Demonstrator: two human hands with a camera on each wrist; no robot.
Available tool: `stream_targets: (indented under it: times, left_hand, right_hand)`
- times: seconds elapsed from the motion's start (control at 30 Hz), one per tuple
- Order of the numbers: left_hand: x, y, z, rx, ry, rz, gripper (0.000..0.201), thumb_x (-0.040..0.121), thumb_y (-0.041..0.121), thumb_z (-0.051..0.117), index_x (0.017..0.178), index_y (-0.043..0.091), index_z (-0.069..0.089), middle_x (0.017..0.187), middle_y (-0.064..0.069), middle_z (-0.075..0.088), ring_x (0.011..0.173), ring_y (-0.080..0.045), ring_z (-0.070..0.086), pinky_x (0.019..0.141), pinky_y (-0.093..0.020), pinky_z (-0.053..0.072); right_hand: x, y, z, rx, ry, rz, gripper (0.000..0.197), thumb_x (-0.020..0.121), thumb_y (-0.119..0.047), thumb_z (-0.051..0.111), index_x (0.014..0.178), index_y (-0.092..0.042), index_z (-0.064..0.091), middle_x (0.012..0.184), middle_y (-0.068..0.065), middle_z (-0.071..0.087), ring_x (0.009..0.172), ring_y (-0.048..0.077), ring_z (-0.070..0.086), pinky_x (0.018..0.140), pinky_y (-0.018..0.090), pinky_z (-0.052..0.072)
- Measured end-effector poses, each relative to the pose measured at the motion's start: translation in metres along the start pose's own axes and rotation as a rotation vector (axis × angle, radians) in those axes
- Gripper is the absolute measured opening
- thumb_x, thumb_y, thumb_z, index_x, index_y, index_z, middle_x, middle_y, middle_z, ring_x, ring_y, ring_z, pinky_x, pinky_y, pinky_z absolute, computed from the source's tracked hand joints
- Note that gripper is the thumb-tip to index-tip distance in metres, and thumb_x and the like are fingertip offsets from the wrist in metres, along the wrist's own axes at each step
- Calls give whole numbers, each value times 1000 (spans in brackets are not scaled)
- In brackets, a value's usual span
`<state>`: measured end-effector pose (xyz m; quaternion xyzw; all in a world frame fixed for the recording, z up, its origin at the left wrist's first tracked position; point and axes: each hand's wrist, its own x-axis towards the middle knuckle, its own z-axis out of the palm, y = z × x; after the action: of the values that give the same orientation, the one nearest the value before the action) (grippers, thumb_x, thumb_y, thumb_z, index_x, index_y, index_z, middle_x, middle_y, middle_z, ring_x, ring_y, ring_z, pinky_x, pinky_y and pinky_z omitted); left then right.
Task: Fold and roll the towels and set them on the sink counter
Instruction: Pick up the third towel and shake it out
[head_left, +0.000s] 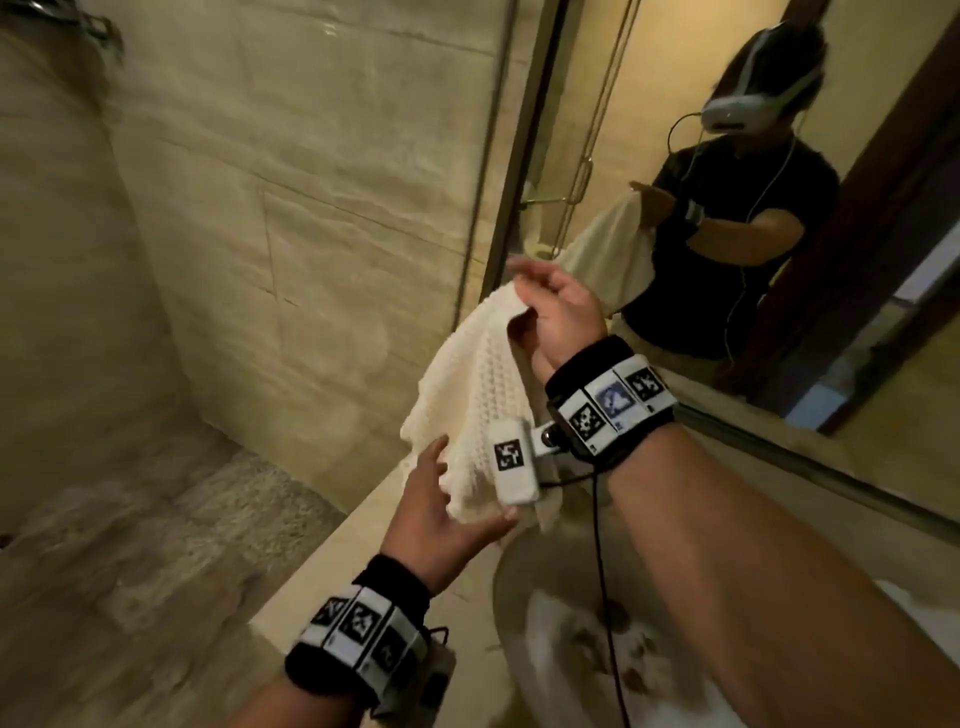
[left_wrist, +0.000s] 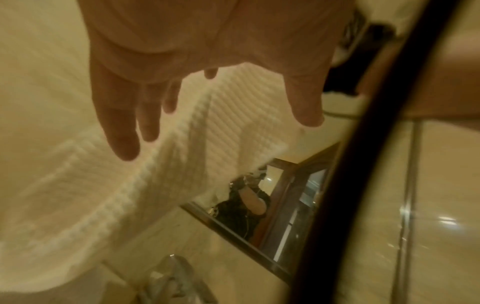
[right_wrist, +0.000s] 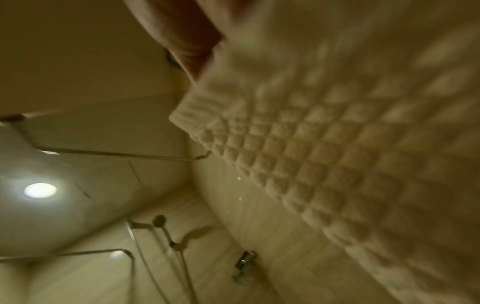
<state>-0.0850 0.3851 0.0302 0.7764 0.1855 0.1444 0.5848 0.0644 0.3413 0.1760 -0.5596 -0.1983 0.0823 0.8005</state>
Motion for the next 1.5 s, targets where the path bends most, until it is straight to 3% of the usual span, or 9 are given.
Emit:
stream_targets:
  times: [0.17, 0.33, 0.47, 0.67, 0.77, 0.9, 1.13, 1.37, 1.5]
  left_hand:
    - [-14, 35, 49, 102, 101, 163, 124, 43, 81, 73, 145, 33, 23, 139, 19, 45, 125, 2, 44, 105, -28, 41]
    - [-51, 107, 30, 223, 287, 318, 15, 98, 17, 48, 110, 9, 52, 113, -4, 61, 99, -4, 64, 78, -10, 48]
    - [-85, 167, -26, -17, 569, 486, 34, 85, 25, 50, 103, -1, 61, 89, -3, 59, 86, -18, 55, 63, -10, 28]
    - [-116, 236, -90, 42, 411, 774, 6, 81, 30, 56, 85, 30, 60, 80, 9, 65, 83, -13, 61, 80, -41, 52]
    - [-132, 281, -93, 135, 352, 762, 18, 95, 30, 49, 88, 37, 65, 90, 16, 65, 78, 14, 55, 72, -6, 42]
    - [-150, 326, -91, 127, 295, 724, 23, 102, 34, 34, 99, 31, 57, 101, 10, 60, 89, 9, 55, 84, -9, 40]
    - [-166, 343, -58, 96, 218, 688, 33, 101, 36, 36, 79, 18, 52, 72, 2, 50, 58, -1, 49, 59, -16, 42]
    - [-179, 352, -56, 40, 219, 666, 35, 95, 44, 42, 69, 25, 56, 73, 4, 57, 73, -14, 55, 85, -43, 48]
    - [-178, 352, -58, 104, 259, 676, 40, 97, 47, 40, 69, 25, 57, 70, 5, 58, 64, -9, 55, 71, -30, 47]
  right_hand:
    - [-63, -91, 24, 146, -99, -162, 30, 89, 12, 50, 80, -12, 66, 73, 5, 60, 68, 17, 52, 71, 34, 47]
    - [-117, -165, 11, 87, -73, -338, 30, 87, 11, 55, 80, -15, 68, 82, 4, 65, 85, 22, 57, 94, 47, 46]
    - [-140, -209, -35, -34, 26, -432, 25, 87, 7, 57, 81, -15, 67, 84, 1, 66, 82, 13, 61, 88, 36, 52]
    - [-160, -233, -94, -482, 111, -573, 21, 87, -6, 62, 82, -25, 70, 83, -13, 69, 80, -5, 63, 82, 16, 51]
    - [-180, -237, -108, -632, 46, -612, 23, 87, -8, 59, 100, -25, 68, 92, -18, 66, 85, -9, 63, 75, 10, 50]
    - [-186, -237, -127, -923, 132, -708, 15, 81, -34, 68, 92, -25, 65, 94, 1, 69, 87, 16, 64, 77, 29, 53]
    - [-192, -213, -140, -948, -21, -487, 30, 86, -40, 64, 84, -10, 61, 97, 2, 59, 91, 18, 54, 82, 34, 41]
    - [-242, -151, -135, -607, -496, 80, 37, 69, -37, 80, 101, -38, 63, 101, -11, 70, 101, 10, 65, 90, 32, 51]
    - [-270, -88, -130, -643, -507, 84, 25, 88, -17, 67, 111, -9, 68, 92, -13, 68, 77, -11, 63, 74, 10, 49]
